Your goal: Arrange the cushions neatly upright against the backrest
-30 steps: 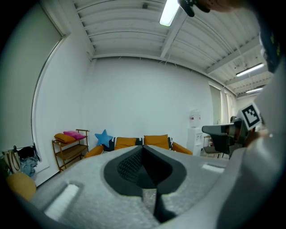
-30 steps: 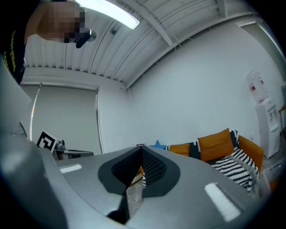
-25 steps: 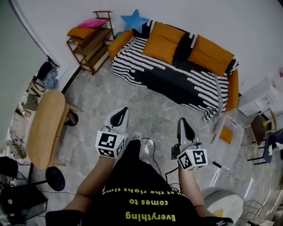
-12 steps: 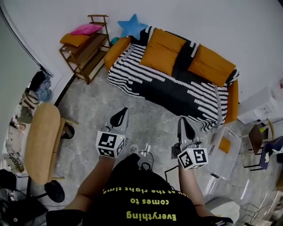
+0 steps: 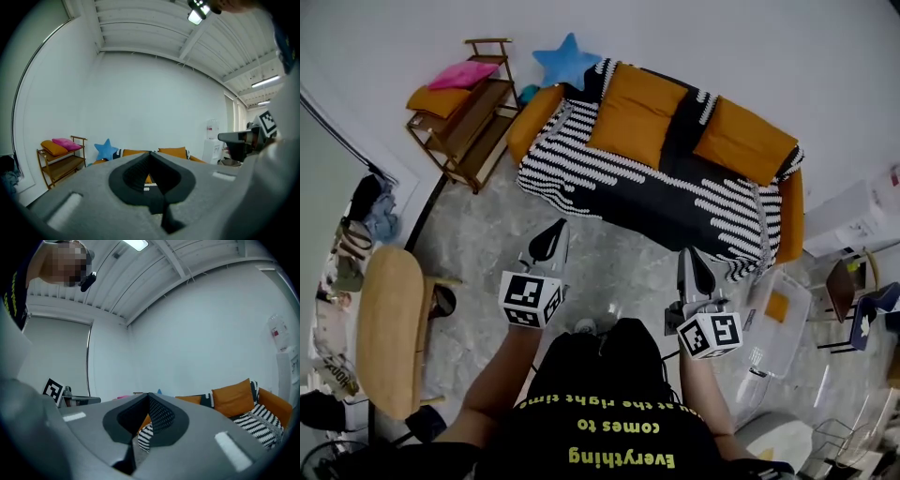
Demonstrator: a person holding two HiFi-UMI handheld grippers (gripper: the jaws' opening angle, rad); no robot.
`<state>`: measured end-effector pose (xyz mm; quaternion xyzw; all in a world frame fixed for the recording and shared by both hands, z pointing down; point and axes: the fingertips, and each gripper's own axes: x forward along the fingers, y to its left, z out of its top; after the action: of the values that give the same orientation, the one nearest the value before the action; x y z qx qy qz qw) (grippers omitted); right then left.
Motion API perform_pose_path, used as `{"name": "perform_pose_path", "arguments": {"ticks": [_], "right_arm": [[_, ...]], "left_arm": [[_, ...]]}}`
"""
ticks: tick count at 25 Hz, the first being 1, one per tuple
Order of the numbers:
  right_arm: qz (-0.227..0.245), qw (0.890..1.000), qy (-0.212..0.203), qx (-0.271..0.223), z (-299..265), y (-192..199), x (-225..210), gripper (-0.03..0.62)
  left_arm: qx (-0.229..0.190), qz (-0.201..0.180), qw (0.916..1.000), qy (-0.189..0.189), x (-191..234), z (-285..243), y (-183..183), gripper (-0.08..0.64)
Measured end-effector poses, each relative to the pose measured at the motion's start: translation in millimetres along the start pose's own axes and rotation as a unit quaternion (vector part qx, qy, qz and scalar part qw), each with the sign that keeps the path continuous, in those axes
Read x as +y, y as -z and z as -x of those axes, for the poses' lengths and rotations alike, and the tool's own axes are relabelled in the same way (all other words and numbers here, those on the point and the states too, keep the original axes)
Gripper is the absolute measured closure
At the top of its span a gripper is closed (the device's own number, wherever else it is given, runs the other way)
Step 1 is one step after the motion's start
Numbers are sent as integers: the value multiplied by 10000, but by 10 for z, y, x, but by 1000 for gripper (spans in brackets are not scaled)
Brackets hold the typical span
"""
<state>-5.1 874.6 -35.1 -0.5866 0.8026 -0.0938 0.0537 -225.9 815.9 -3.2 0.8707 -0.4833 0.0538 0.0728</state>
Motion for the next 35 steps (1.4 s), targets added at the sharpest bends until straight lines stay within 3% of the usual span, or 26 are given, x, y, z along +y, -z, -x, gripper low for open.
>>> {"name": "perform_pose_path", "arguments": {"ticks": [11,22,29,35], "right_arm": [[-117,9994,-288,174,-877,39,-550,581],[-44,9963,-854,112,-2025,-442,-1532,581],[-172,9957,-889,179,-2494,-434,-1951,581],[-218,9955,-852,352,-3072,-326,-2098,581]], "left_arm": [[117,139,9995,-245,222,-860,-7,558],[61,133,9975,-687,326,-2145,-328,558],[119,154,9966,-802,416,-2684,-395,558],[212,175,9966,-782,787,-3232,-394,558]]}}
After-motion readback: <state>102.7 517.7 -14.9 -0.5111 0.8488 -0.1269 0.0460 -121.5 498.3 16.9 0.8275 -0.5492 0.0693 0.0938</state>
